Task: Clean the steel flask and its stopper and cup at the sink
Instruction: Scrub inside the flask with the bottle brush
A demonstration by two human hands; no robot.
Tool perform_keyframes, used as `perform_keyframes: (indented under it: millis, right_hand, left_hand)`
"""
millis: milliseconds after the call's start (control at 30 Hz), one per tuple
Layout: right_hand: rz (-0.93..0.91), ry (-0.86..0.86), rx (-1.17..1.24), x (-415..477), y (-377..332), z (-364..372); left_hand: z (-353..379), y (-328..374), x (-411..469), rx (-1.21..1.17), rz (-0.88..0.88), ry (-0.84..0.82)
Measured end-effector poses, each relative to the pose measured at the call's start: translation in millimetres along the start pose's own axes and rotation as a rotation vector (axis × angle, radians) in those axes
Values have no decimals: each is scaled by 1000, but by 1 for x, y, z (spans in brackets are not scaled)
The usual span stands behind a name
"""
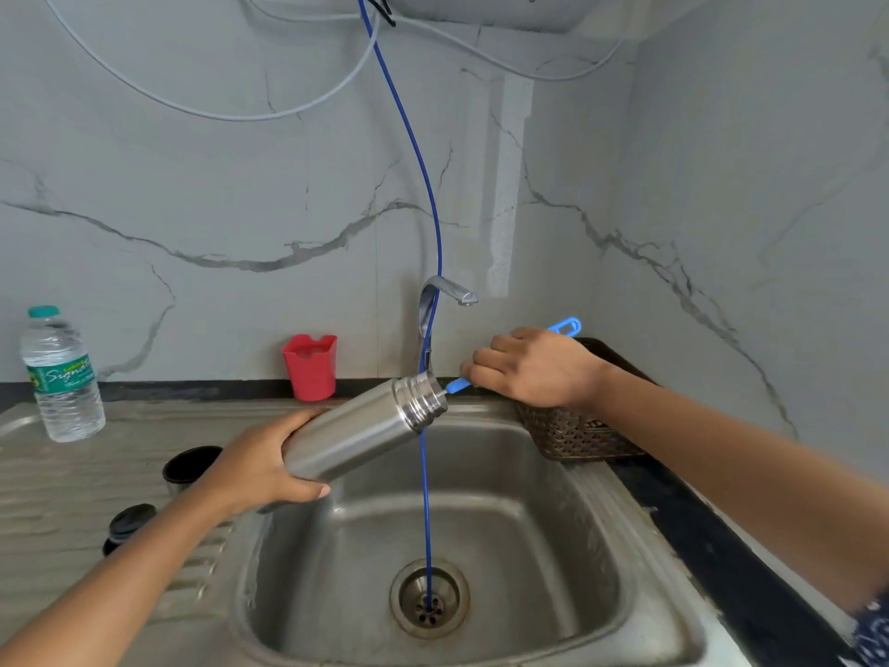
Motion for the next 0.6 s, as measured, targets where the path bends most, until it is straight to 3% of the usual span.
perform_keyframes:
  millis: [100, 200, 267, 300, 367, 400, 500, 600]
  right_hand:
    - [159, -433, 528, 9, 5, 24]
    - [336, -949, 1331, -9, -9, 50]
    - [407, -1124, 1629, -19, -15, 54]
    - [415, -1138, 1649, -19, -15, 55]
    - [408, -1035, 1463, -11, -8, 59]
    - [394, -923, 1246, -4, 0, 59]
    - [277, -373, 369, 20, 19, 32]
    - [165, -59, -19, 16, 8, 13]
  left_hand:
    - [-15, 13, -7, 328, 165, 266]
    - [-14, 34, -17, 565, 367, 415]
    - [-14, 38, -19, 616, 389, 451]
    - [-15, 38, -18, 621, 376, 448]
    - [-17, 33, -14, 604, 314, 399]
    - [-17, 28, -12, 574, 261, 352]
    - [-17, 7, -4, 298, 10, 178]
    - [-8, -4, -3, 38, -94, 46]
Point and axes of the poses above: each hand's wrist, its own x-axis towards the middle knuckle, its own z-axis out of the palm, y = z × x, the point moved 9 cm from there along x, towards the middle knuckle, and after that the axes turned 9 degrees about -x, right-handed, at the moved point
